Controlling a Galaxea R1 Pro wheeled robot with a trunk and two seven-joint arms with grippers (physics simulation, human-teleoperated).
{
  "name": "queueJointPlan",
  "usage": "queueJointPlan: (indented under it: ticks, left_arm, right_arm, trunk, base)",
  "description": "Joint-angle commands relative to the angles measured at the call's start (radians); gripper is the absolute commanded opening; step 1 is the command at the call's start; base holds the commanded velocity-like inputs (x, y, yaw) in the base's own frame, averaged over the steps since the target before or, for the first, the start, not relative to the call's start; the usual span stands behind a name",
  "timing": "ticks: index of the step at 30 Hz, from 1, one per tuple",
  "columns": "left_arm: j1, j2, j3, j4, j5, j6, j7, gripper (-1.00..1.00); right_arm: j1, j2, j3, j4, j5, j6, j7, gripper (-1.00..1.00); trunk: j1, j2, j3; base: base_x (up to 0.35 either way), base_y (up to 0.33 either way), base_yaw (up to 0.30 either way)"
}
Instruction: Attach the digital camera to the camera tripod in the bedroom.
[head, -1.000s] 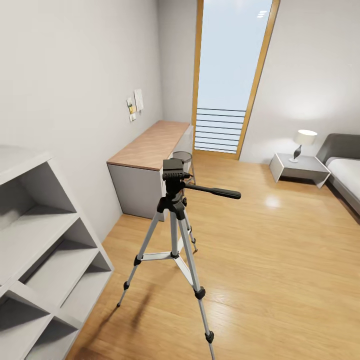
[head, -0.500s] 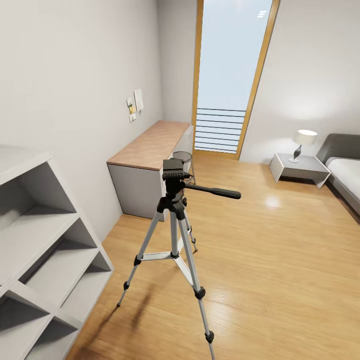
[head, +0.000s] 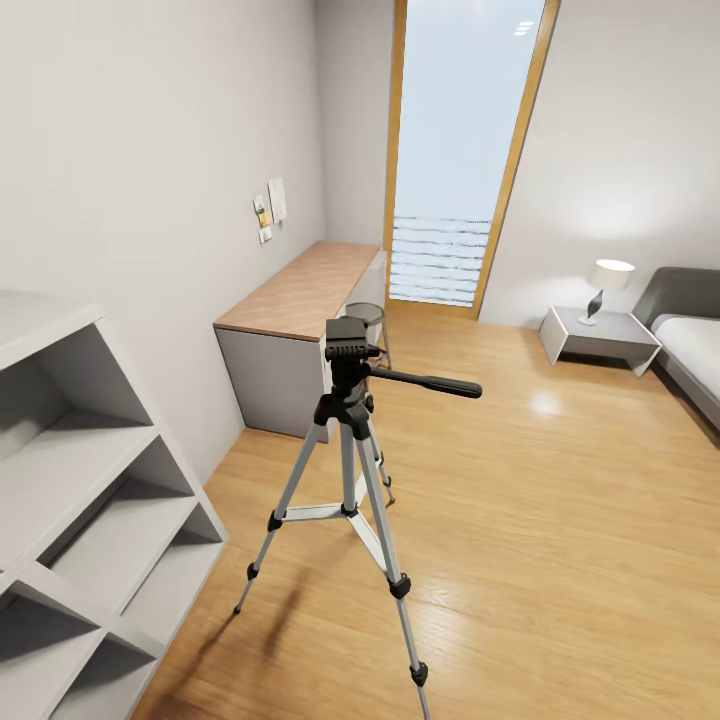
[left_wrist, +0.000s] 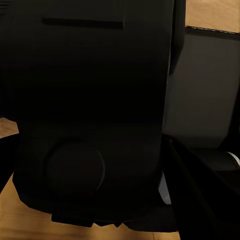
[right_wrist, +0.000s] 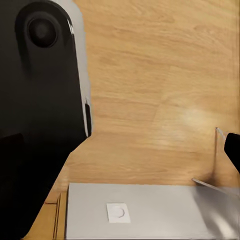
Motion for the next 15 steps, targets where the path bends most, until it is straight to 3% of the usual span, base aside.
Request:
queueJointPlan:
  ticks: [1, 5, 15]
  left_arm:
    - [-0.001, 0.0, -0.008, 0.0, 0.009, 0.004, -0.003, -1.0]
    - [0.0, 0.001, -0.008, 0.0, 0.009, 0.002, -0.003, -1.0]
    - [0.001, 0.003, -0.008, 0.0, 0.009, -0.008, -0.003, -1.0]
  right_arm:
    - [0.005, 0.0, -0.002, 0.001, -0.001, -0.01, -0.001, 1.0]
    - [0.028, -0.005, -0.008, 0.006, -0.002, -0.033, -0.005, 1.0]
    - [0.045, -0.009, 0.006, -0.019, 0.054, -0.089, -0.004, 1.0]
  trunk:
    - [0.0, -0.002, -0.002]
    - [0.0, -0.002, -0.002]
    - [0.0, -0.002, -0.002]
  base:
    - [0.0, 0.0, 0.0]
    - [0.0, 0.0, 0.0]
    - [0.0, 0.0, 0.0]
